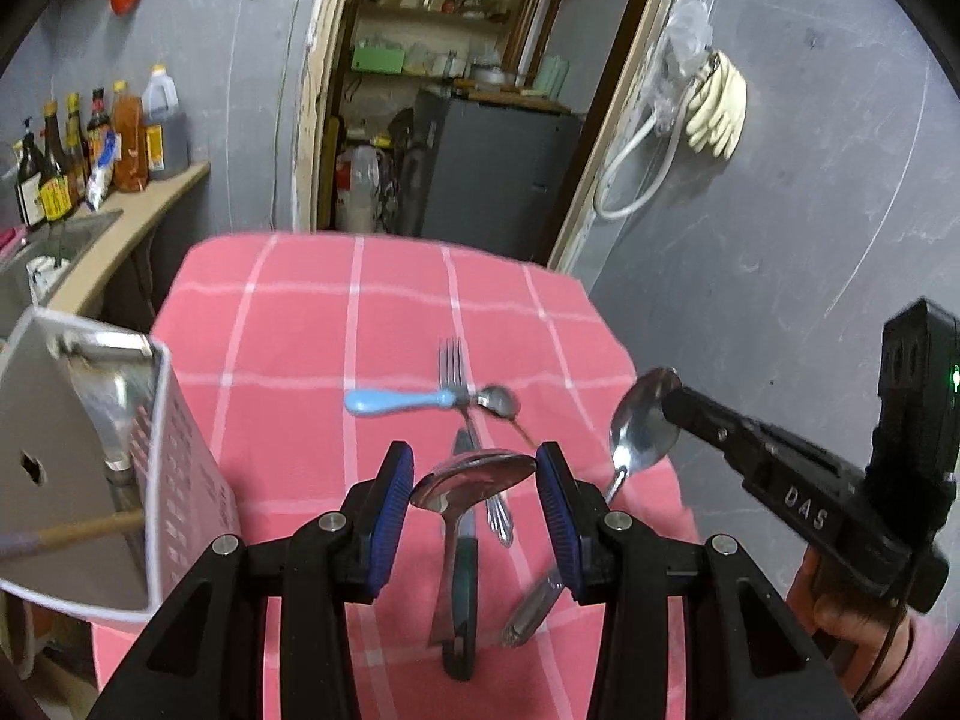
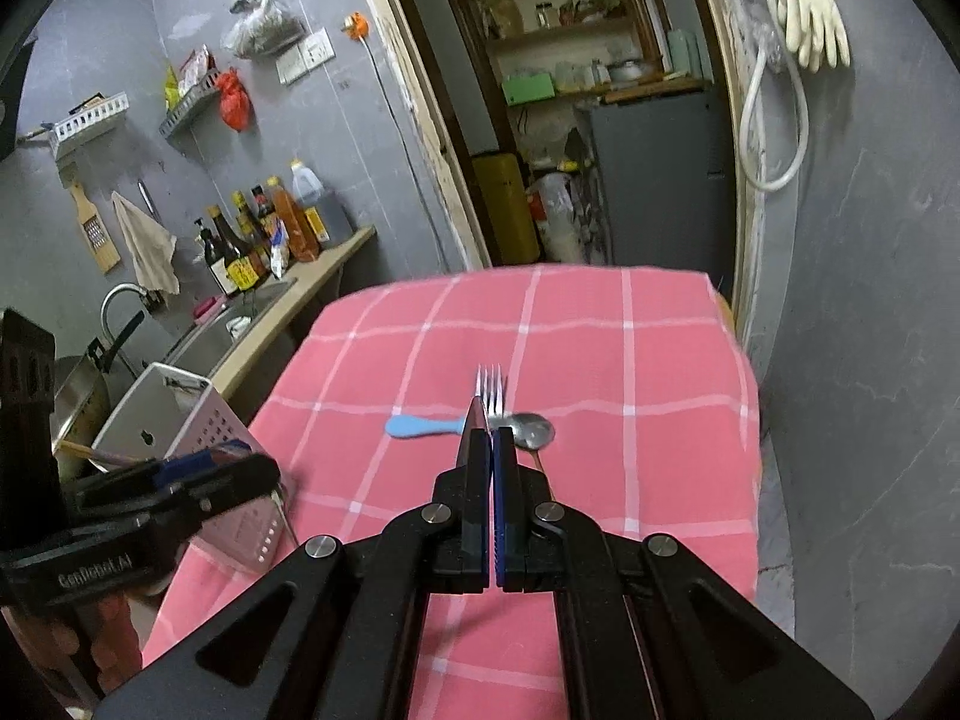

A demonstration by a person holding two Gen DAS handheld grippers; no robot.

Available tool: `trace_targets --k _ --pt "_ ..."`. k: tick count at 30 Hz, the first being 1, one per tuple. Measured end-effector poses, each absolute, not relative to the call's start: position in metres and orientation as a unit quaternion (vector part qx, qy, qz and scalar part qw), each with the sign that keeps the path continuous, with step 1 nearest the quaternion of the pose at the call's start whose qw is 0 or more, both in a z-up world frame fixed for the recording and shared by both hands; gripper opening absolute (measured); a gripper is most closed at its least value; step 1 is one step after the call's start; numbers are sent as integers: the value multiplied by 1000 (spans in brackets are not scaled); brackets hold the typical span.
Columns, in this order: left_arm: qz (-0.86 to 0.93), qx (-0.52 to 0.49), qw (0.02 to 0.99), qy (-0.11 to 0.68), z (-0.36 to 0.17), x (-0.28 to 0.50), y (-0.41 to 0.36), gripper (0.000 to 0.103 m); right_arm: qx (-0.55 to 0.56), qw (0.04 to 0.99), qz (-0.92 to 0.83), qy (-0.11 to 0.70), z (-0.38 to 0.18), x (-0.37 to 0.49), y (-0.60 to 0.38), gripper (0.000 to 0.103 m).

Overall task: Organize utensils
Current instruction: 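Lift the spoon with the left tool while the right tool grasps a utensil from the pile, then carry both silver spoons over the white caddy and open both tools to drop them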

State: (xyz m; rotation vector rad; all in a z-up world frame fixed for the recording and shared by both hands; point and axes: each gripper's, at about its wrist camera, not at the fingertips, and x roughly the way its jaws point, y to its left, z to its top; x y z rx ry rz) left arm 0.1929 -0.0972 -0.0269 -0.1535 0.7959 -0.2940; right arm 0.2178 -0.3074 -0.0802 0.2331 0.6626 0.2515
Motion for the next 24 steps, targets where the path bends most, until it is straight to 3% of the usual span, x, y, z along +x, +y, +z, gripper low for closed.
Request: trace_targets --k 24 --pt "-84 -73 957 266 102 185 9 40 64 969 179 156 58 207 -204 1"
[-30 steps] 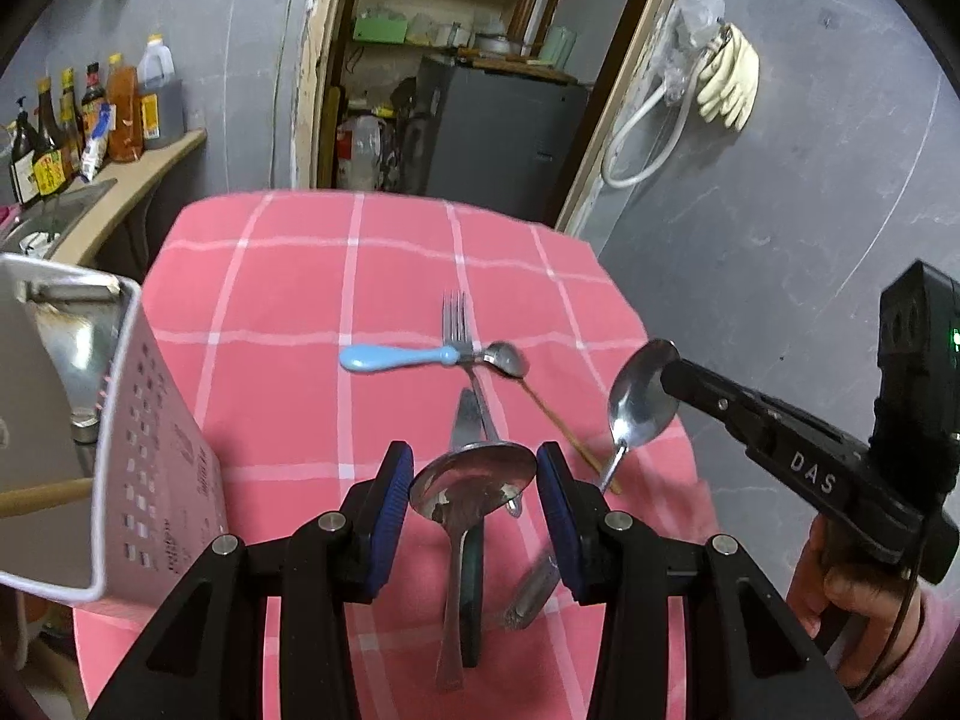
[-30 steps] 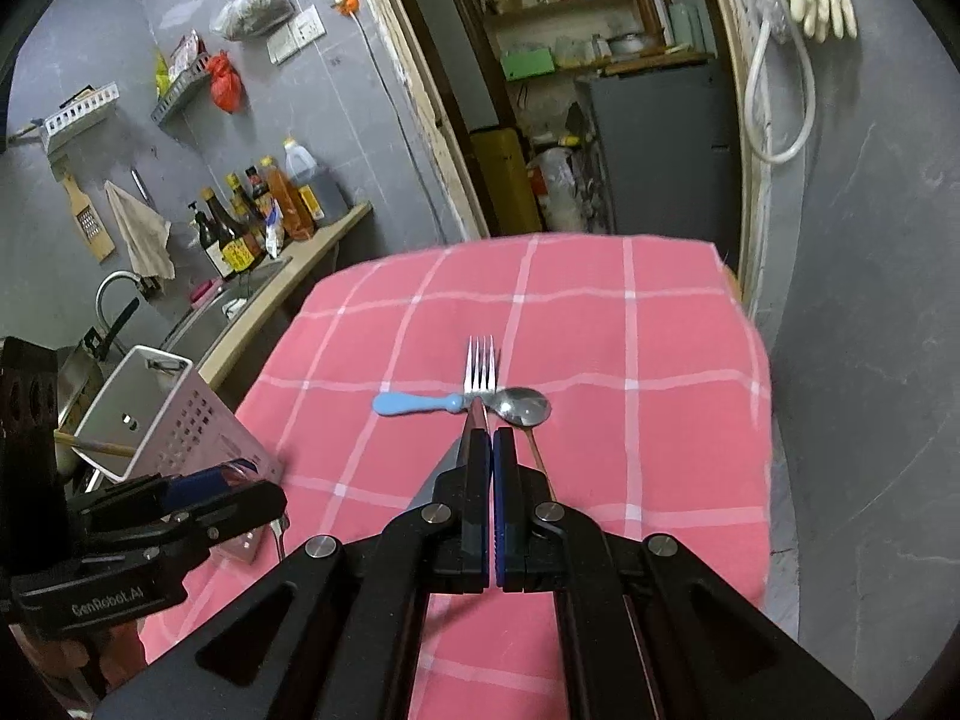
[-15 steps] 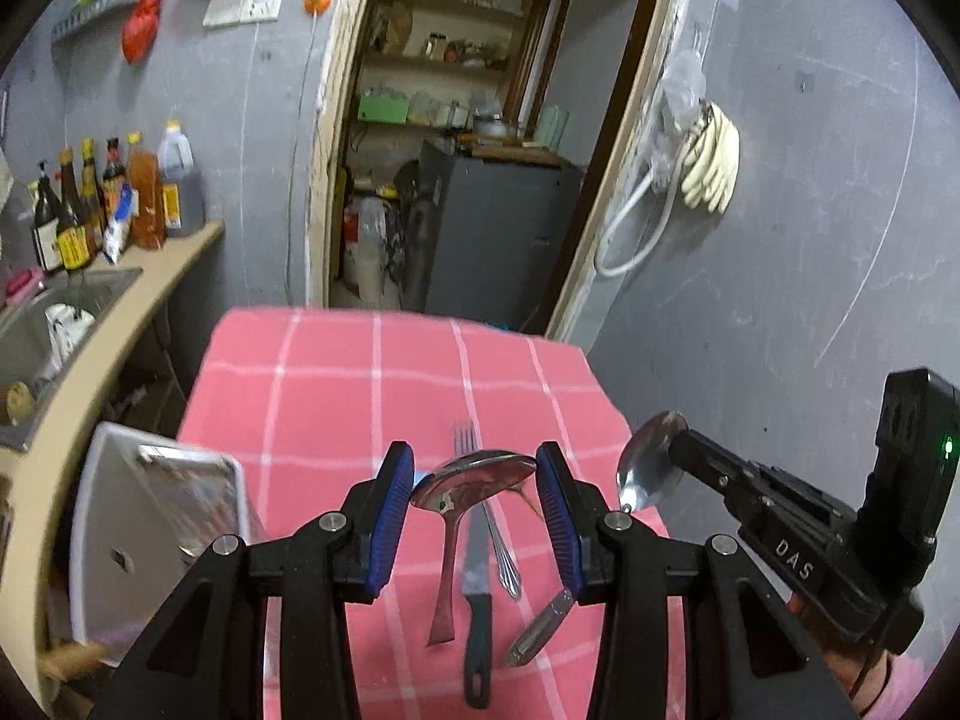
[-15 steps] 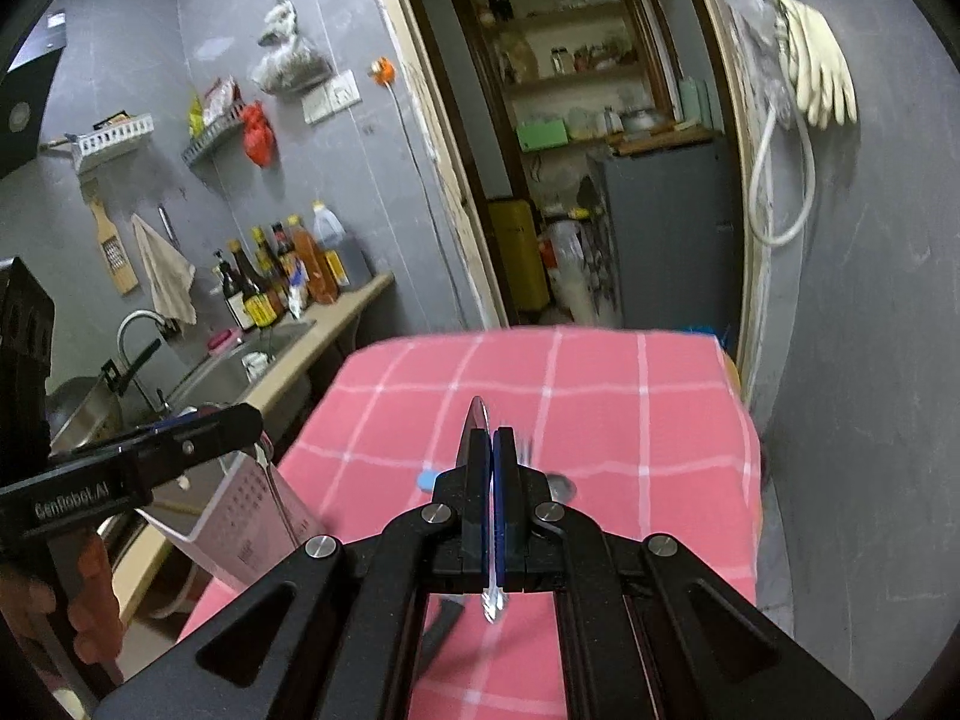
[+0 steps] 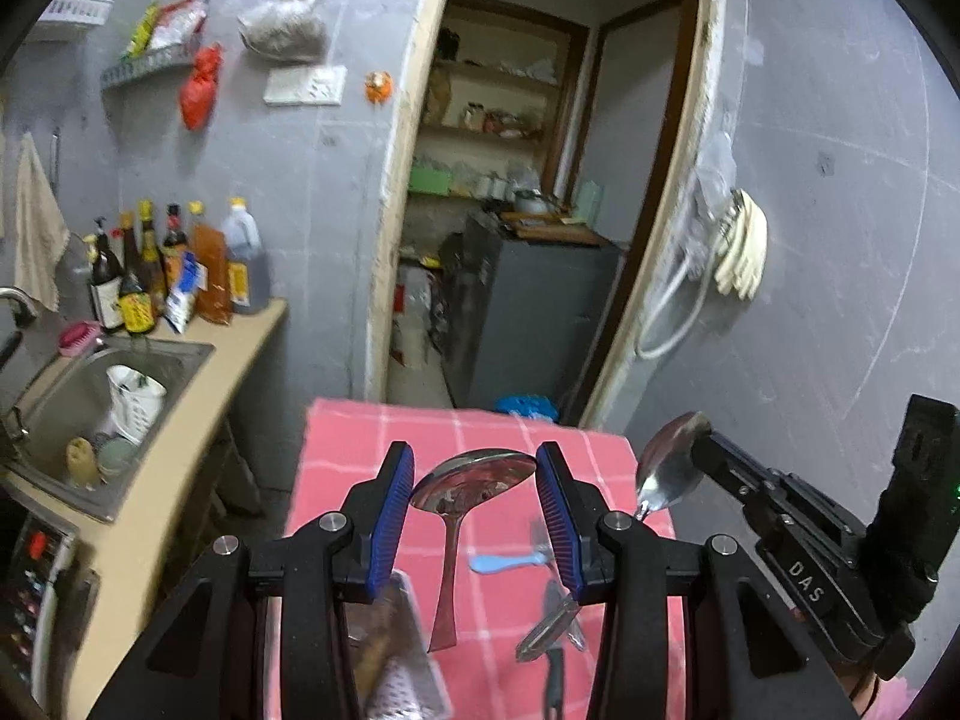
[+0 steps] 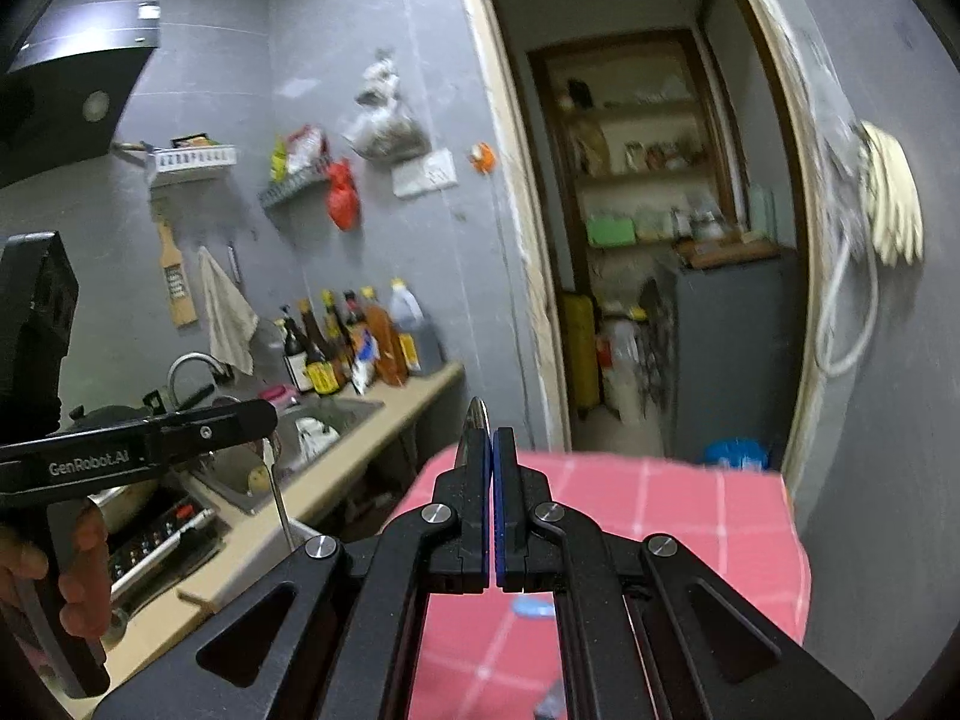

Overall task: Organize utensils
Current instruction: 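Carry both silver spoons over the white caddy and open both tools to drop them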

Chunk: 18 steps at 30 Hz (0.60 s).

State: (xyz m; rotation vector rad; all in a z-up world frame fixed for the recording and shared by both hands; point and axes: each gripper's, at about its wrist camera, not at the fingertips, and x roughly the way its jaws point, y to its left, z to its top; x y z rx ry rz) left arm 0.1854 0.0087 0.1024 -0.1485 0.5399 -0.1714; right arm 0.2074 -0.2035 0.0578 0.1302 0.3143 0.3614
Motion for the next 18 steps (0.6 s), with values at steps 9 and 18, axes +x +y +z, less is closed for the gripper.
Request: trace_targets --k 9,18 --pt "-59 -74 956 276 88 181 46 40 -1 967 213 138 69 201 -135 1" --pt "-54 -111 948 293 45 179 68 40 -59 959 217 175 35 194 -96 1"
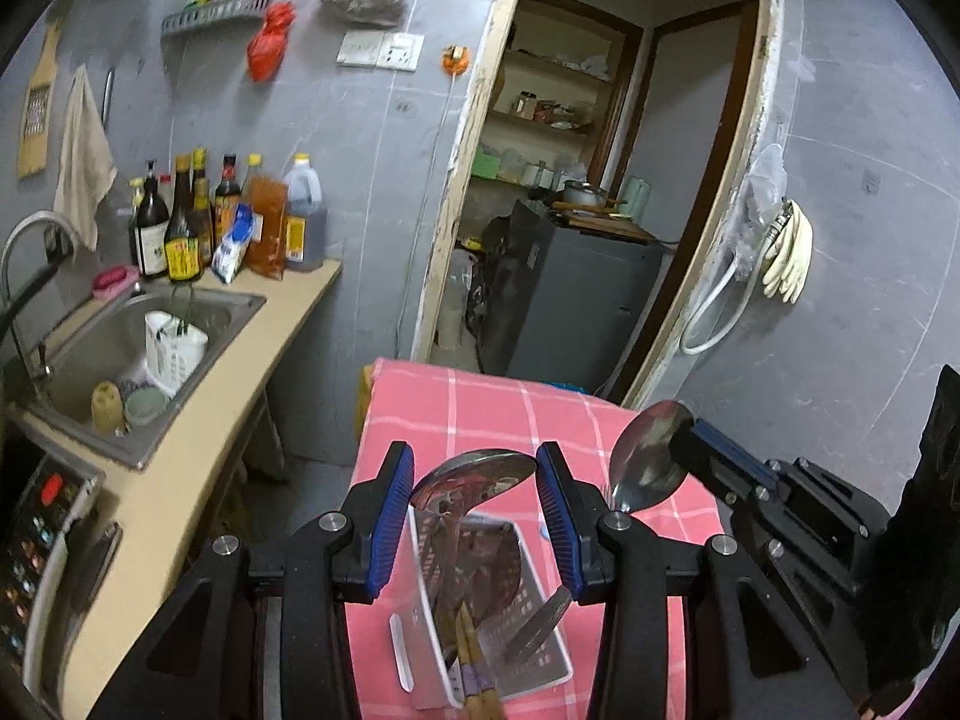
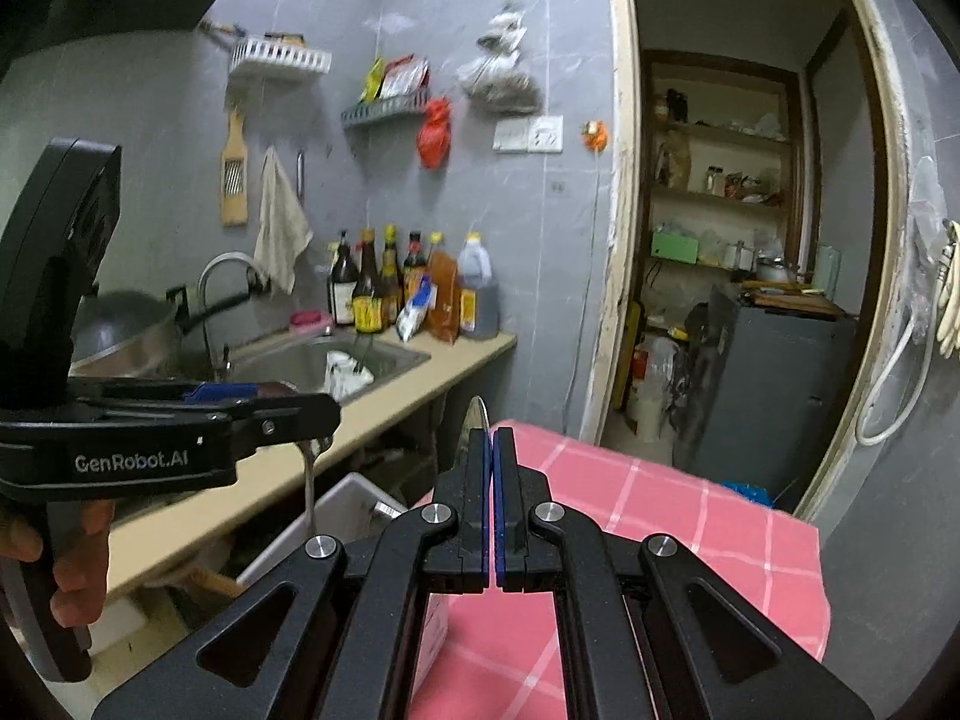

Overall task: Organize utensils
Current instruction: 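Carry both silver spoons over the white caddy and open both tools to drop them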

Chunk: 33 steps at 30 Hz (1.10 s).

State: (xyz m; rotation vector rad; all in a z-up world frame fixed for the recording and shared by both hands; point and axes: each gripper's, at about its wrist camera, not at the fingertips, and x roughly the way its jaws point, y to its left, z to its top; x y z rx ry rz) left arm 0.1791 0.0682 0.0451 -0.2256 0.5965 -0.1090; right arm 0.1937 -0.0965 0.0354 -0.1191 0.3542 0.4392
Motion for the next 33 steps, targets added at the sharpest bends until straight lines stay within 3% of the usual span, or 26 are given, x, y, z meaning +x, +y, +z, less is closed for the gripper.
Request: trace_targets --k 19,24,27,29,33 --pt "-80 -142 925 344 7 183 77 40 -11 929 246 275 -15 209 -98 3" --pt "-85 -148 927 334 10 181 80 54 -4 927 243 285 -21 208 -98 3" --pt "-82 -154 928 330 12 180 83 54 4 931 236 280 -18 205 -103 15" --pt "-79 -154 929 326 13 179 84 55 9 934 231 273 -14 202 -108 33" --pt "-75 -148 937 306 22 174 82 68 21 945 208 249 -2 193 -126 43"
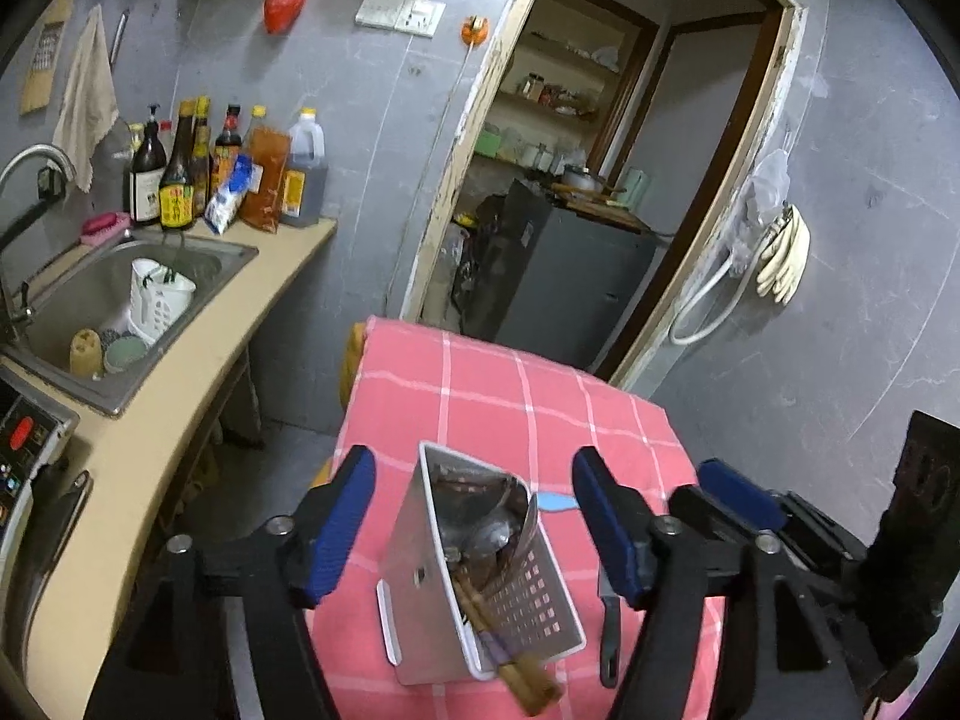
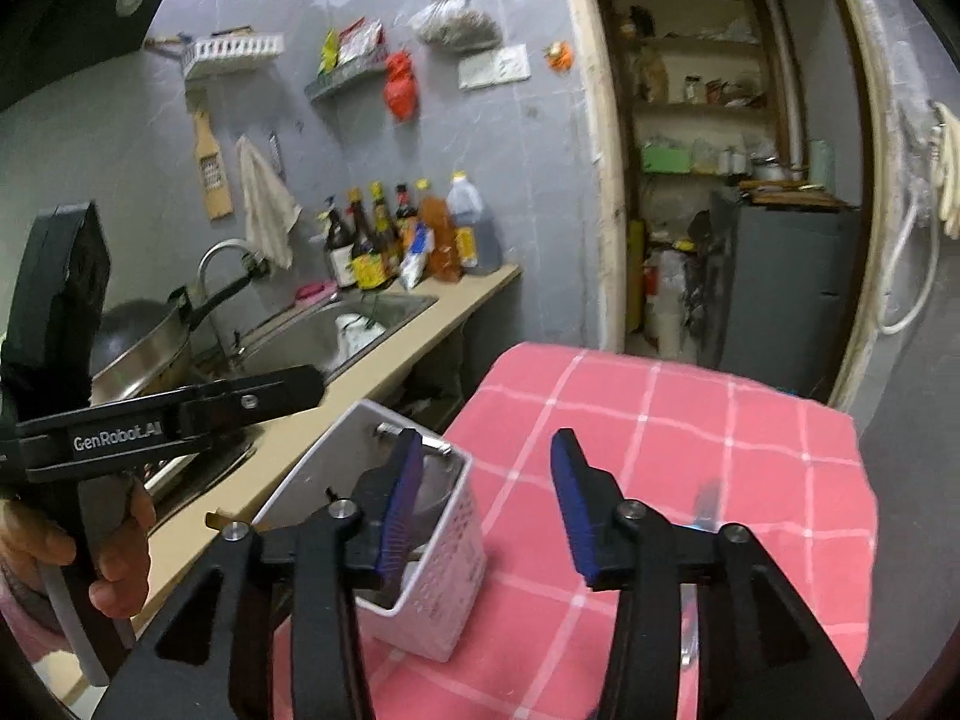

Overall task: Organize utensils
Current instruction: 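Carry both silver spoons over the white caddy and open both tools to drop them, then grasp the black-handled knife with the left tool while the right tool grasps the gold spoon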

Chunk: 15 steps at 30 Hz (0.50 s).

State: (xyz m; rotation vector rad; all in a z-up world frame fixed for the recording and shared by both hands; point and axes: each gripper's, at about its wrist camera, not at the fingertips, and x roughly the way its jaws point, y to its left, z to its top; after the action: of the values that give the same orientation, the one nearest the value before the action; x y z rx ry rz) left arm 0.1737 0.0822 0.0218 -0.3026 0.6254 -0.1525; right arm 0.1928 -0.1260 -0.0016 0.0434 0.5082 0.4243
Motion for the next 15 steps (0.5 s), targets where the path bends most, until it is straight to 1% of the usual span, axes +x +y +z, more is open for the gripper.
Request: trace_targets --k 1,2,3,4,5,6,7,9,11,15 --pt "-75 -146 939 303 24 173 81 72 25 949 200 243 1 190 -133 48" --pt "-72 -143 941 299 26 172 78 75 28 951 194 239 4 189 -137 58" --pt "-70 -139 943 293 29 170 75 82 33 956 181 230 7 185 -146 65" --pt "-70 -138 945 289 31 169 73 88 38 960 168 222 9 182 -154 77" --pt "-70 -133 948 279 34 167 68 91 41 963 156 216 11 179 -162 86" --pt "-69 -128 951 271 37 164 62 99 45 966 143 209 13 176 -170 89" --pt "-67 -124 954 264 39 163 58 103 49 969 132 203 15 173 -180 93" --pt "-72 -110 960 246 43 158 44 103 55 972 116 195 17 168 -197 94" --pt "-79 -96 962 244 45 158 31 103 55 975 101 192 20 165 -213 101" --pt "-87 -68 964 243 45 159 0 103 47 977 73 193 17 158 -244 101"
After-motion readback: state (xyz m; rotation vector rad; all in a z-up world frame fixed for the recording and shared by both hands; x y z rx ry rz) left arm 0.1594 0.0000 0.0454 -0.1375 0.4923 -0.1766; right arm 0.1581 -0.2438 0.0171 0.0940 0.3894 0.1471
